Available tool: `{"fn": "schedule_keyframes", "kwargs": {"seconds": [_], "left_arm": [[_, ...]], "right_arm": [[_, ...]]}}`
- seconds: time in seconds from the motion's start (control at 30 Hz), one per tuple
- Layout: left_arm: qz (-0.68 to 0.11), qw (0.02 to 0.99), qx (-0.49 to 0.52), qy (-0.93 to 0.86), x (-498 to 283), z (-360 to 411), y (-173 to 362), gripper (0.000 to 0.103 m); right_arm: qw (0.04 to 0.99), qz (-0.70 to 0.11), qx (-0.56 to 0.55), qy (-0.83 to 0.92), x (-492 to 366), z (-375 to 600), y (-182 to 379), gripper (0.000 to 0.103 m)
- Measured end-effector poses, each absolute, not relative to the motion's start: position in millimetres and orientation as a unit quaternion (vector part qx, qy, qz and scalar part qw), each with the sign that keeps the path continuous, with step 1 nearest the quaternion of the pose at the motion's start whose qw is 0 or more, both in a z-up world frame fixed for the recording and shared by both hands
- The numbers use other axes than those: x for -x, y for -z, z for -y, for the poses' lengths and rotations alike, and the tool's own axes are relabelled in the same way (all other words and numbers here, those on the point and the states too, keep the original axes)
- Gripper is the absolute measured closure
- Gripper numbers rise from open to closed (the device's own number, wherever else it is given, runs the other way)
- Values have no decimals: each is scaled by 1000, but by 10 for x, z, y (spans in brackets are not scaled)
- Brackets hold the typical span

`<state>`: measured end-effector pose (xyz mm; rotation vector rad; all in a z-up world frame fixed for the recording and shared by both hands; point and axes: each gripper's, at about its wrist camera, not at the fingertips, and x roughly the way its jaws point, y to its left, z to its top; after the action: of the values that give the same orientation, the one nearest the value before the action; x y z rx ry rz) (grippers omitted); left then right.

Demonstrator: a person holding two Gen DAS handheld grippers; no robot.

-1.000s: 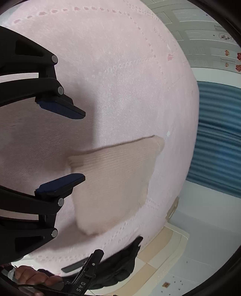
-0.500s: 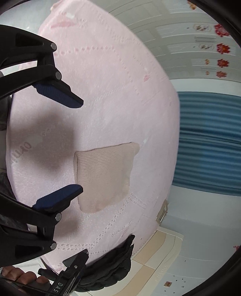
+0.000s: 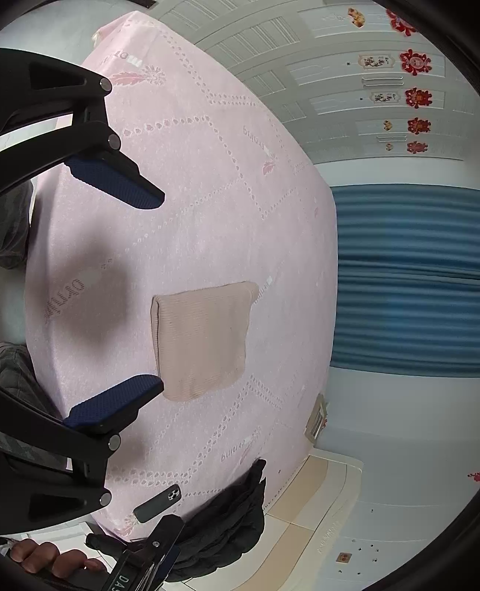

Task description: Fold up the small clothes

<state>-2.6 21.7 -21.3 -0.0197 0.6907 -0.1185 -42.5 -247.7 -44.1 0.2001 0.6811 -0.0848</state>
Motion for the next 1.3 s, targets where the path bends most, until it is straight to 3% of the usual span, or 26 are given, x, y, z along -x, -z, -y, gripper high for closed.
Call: {"fn": "schedule_keyframes", "kwargs": {"seconds": [1.3], "left_arm": [[-339,940,20,40,78,-330,124,12]], "right_arm": [[937,-333,-101,35,555,2474,360,0]]}}
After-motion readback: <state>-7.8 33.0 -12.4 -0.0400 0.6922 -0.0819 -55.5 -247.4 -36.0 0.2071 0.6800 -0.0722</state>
